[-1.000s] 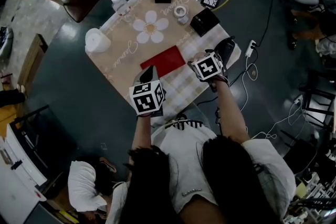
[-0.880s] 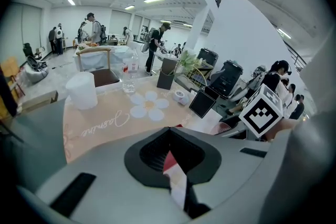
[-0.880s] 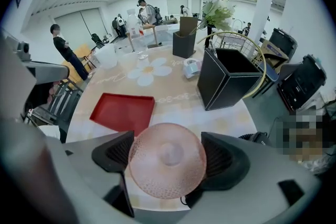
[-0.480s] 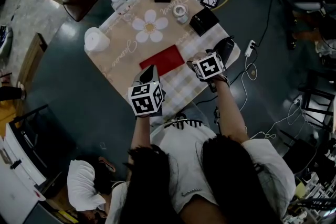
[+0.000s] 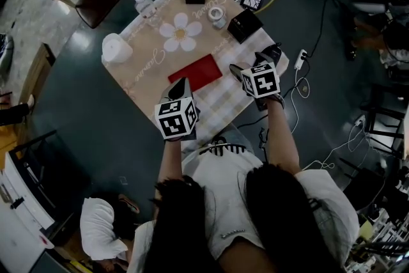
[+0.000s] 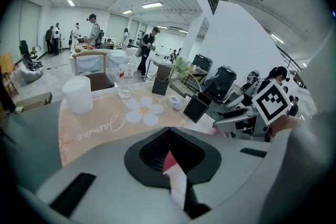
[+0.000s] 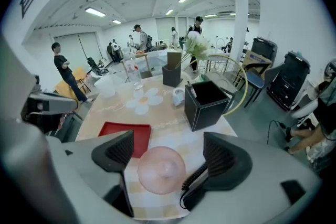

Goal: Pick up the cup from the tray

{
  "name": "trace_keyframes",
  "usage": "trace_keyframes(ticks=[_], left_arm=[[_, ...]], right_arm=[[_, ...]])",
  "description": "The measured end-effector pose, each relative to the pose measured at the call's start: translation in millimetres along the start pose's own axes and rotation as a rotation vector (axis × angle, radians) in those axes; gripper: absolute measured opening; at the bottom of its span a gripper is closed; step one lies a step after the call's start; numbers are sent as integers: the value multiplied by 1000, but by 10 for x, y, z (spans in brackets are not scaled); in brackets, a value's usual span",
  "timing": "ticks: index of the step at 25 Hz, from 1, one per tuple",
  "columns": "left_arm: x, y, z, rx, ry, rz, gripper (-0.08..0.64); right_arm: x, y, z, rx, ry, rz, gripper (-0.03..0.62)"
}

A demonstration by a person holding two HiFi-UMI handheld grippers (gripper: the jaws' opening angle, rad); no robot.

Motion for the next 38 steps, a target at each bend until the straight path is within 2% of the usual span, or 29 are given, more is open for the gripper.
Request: trace_keyframes(ticks=[2, 6, 9, 13, 15, 17, 19, 23, 26, 27, 29, 30, 38], left_arm=[[-2, -10, 25, -11, 3, 4, 5], [-15, -17, 48, -13, 8, 8, 5], [-15, -20, 81, -4, -3, 25, 5], [-59, -49, 135, -25, 3, 15, 5], [-89, -57, 179, -37, 10, 2, 5], [-112, -68, 216, -49, 15, -11, 5], [-133, -61, 250, -58, 18, -21, 5], [-143, -47, 321, -75, 16, -26, 5], [-157, -42, 363, -84, 17, -29, 5], [-160, -41, 377, -86, 17, -31, 5], [-151, -34, 405, -90, 15, -33, 5], [-144, -29, 415, -93, 14, -32, 5], [-189, 38, 490, -102, 25, -27, 5]], right_arm=[[-14, -85, 121, -50, -1, -32, 405], [25, -231, 354, -140, -62, -103, 405], [99, -285, 498, -173, -85, -90, 405], [348, -237, 582, -182, -266, -49, 403], [472, -198, 621, -196, -302, -29, 400], [554, -182, 642, -221, -288, -34, 362], [626, -177, 680, -262, -259, -42, 212], [815, -206, 735, -305, -258, -29, 95], [925, -219, 766, -300, -304, -49, 91], [944, -225, 778, -304, -301, -55, 84], [966, -235, 787, -314, -261, -52, 20], [977, -242, 787, -318, -245, -47, 9], [1103, -194, 819, -294, -203, 18, 8]])
Point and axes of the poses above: the fingertips, and each gripper's own axes: z backward along the fingers, x to its left, y out of its underside, the point moved 7 cm from there along z, backward along the fingers, and after that the axes turned 4 degrees about y, right-handed, at the moved point
